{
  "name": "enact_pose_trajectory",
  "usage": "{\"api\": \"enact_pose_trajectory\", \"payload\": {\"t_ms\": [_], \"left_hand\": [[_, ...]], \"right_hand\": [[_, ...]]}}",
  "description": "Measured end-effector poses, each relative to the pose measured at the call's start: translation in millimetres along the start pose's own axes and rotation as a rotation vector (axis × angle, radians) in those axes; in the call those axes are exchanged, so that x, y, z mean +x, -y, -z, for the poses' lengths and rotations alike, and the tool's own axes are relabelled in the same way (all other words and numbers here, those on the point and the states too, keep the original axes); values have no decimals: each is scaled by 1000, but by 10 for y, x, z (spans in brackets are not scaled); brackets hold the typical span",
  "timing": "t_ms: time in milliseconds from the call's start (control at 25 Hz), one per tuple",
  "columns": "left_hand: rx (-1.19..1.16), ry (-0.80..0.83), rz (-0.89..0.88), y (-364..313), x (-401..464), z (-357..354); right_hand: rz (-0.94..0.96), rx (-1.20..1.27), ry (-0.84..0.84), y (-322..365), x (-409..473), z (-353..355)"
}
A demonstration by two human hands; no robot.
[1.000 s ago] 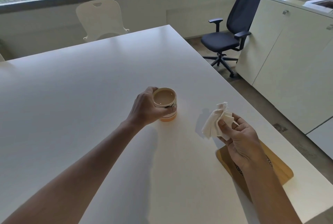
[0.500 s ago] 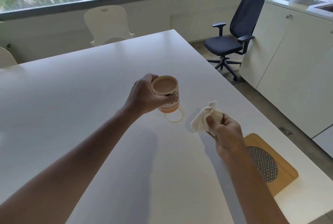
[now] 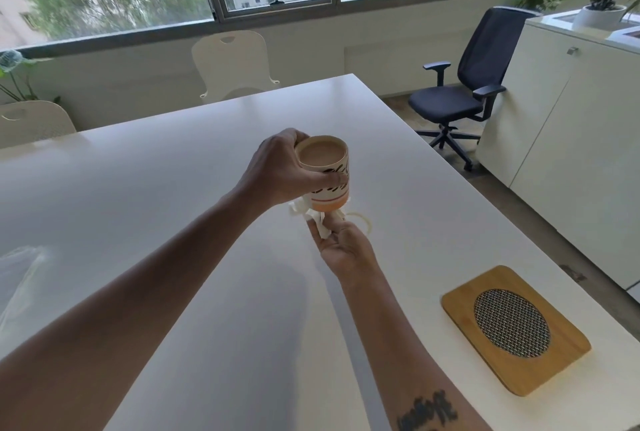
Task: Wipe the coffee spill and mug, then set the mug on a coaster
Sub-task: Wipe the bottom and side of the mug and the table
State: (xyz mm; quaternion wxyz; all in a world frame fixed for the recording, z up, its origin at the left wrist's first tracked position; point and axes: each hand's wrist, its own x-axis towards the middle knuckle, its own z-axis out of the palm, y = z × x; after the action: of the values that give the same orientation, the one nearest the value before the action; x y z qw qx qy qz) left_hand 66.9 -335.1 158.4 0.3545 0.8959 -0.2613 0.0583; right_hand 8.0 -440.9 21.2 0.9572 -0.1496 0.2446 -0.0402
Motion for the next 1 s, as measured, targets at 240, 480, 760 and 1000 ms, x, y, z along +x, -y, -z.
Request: {"api": "enact_pose_trajectory", "payload": {"t_ms": [240,480,760,1000], "left_hand": [[26,1,30,18,-101,137],[29,13,52,-20,-151,208],[38,10,82,-58,-183,212],[33,3,72,-163,-213,183]], "right_hand": [[20,147,135,-25,-81,-154],[38,199,125,-81,-138,-190],[109,258,182,-119,-239,-126],[177,385,194,-158,-348,-49]]}}
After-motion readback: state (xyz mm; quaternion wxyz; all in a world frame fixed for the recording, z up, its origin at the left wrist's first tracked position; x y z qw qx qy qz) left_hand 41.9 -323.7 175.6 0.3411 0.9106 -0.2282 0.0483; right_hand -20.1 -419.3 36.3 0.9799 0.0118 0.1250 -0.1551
